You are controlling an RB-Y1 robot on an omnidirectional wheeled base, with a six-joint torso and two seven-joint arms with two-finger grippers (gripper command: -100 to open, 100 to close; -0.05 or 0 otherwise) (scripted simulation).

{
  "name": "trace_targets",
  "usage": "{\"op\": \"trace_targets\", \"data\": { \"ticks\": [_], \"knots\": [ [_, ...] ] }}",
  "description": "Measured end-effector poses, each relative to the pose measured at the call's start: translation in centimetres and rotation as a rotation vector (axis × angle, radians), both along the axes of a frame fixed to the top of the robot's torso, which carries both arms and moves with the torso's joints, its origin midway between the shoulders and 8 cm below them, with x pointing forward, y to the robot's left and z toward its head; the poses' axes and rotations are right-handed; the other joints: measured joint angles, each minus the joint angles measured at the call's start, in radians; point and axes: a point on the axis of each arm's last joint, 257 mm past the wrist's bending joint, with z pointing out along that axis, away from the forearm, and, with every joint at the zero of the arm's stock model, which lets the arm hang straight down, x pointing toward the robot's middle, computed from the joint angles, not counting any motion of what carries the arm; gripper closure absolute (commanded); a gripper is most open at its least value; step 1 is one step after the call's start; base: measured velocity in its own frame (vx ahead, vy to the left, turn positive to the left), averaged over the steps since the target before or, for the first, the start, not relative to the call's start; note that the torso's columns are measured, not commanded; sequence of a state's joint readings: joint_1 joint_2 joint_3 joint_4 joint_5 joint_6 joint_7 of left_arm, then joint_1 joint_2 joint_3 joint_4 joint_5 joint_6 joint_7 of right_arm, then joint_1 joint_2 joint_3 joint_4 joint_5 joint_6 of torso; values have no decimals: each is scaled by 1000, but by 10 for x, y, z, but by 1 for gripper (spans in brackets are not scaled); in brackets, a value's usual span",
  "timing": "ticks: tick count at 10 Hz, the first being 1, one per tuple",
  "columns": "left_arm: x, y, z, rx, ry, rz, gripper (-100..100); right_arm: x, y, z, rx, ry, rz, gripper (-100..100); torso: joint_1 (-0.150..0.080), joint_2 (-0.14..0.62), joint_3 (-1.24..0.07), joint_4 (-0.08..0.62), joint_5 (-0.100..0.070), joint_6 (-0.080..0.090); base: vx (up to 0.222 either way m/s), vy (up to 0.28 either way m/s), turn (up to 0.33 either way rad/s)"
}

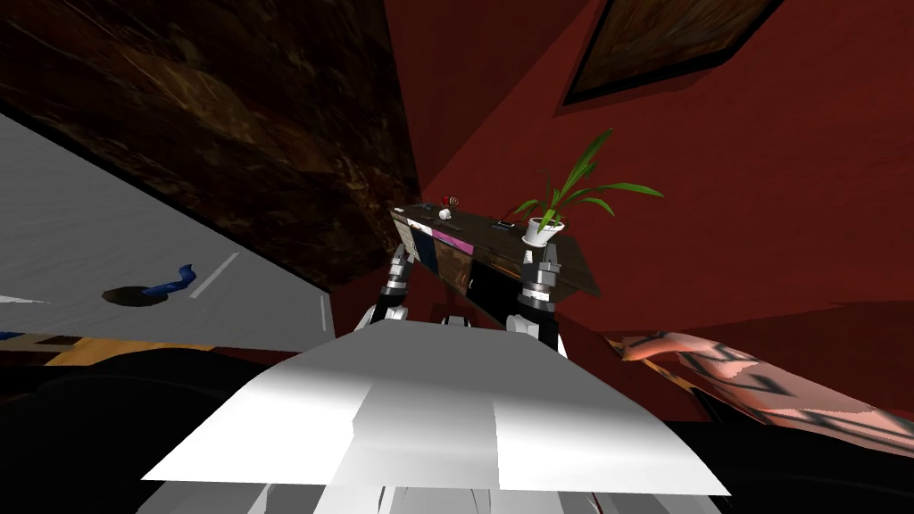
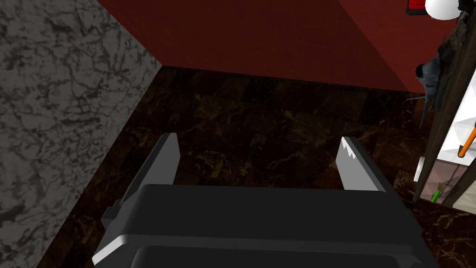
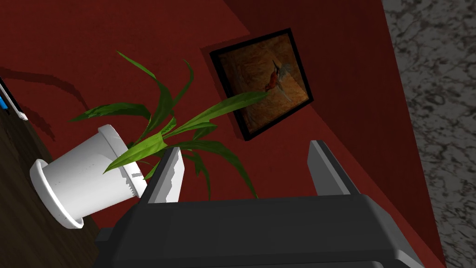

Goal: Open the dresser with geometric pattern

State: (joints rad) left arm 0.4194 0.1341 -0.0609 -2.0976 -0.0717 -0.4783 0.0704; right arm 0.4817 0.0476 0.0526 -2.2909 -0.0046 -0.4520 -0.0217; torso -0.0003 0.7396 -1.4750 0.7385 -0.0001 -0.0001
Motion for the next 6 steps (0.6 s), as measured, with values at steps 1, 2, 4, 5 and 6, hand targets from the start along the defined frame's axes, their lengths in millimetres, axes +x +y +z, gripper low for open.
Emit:
{"op": "trace_targets", "data": {
  "ticks": [1,2,4,5,6],
  "knots": [
    [5,-4,-8,4,19,-5,-100,0,0,0,0,0,0,0,0,0,0,0,0,0,106,8,-155],
    [11,-9,-13,12,39,-14,-100,0,0,0,0,0,0,0,0,-2,-1,0,0,0,79,10,-57],
    [20,-12,-25,18,66,-21,-100,0,0,0,0,0,0,0,0,0,0,0,0,0,61,5,-88],
    [24,-16,-34,25,87,-28,-100,0,0,0,0,0,0,0,0,-1,-1,0,0,0,77,4,-109],
    [29,-18,-41,32,105,-34,-100,0,0,0,0,0,0,0,0,-2,-1,-1,0,0,92,1,-119]
  ]
}}
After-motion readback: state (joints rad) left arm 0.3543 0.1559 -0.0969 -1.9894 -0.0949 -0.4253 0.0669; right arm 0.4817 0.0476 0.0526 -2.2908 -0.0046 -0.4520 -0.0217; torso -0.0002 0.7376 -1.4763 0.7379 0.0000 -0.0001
